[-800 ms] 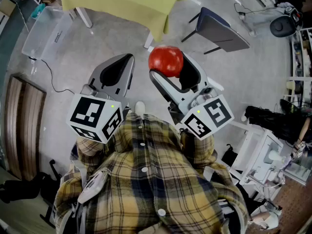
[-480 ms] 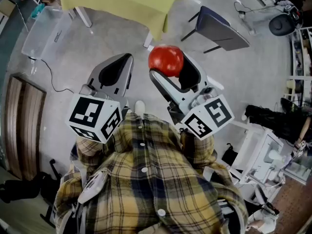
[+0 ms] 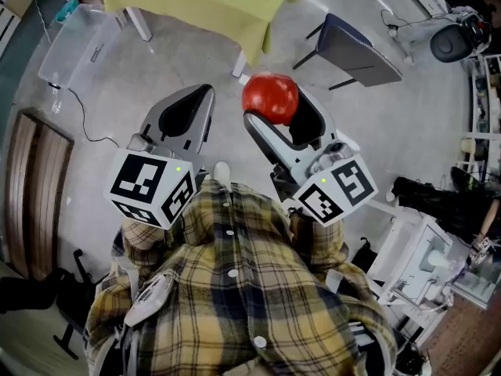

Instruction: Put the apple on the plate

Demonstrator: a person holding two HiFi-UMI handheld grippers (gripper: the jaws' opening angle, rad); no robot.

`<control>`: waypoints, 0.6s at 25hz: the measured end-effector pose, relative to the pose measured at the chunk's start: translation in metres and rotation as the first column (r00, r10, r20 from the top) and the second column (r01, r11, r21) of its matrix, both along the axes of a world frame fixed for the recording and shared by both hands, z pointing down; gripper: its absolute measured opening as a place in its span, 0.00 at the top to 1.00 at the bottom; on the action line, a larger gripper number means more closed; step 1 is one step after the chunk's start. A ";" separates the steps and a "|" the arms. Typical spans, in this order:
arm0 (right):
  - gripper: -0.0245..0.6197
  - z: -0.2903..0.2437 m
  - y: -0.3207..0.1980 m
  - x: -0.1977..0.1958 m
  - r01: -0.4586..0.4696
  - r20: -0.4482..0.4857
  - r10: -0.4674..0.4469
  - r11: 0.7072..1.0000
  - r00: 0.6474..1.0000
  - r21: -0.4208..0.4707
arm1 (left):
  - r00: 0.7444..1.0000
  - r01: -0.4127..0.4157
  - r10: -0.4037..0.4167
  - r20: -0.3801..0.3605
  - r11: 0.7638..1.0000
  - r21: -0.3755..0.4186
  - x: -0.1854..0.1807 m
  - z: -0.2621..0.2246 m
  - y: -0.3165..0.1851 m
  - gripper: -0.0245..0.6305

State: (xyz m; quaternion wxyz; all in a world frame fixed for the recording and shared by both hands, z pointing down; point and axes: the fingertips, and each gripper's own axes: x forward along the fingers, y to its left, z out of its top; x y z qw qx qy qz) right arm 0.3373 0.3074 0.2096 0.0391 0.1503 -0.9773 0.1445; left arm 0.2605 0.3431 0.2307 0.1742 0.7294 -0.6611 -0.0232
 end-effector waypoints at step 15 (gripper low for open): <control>0.40 0.012 0.004 0.020 0.073 -0.011 -0.073 0.997 0.997 -0.019 | 0.996 0.086 -0.086 -0.001 0.996 -0.004 0.019 0.008 0.012 0.95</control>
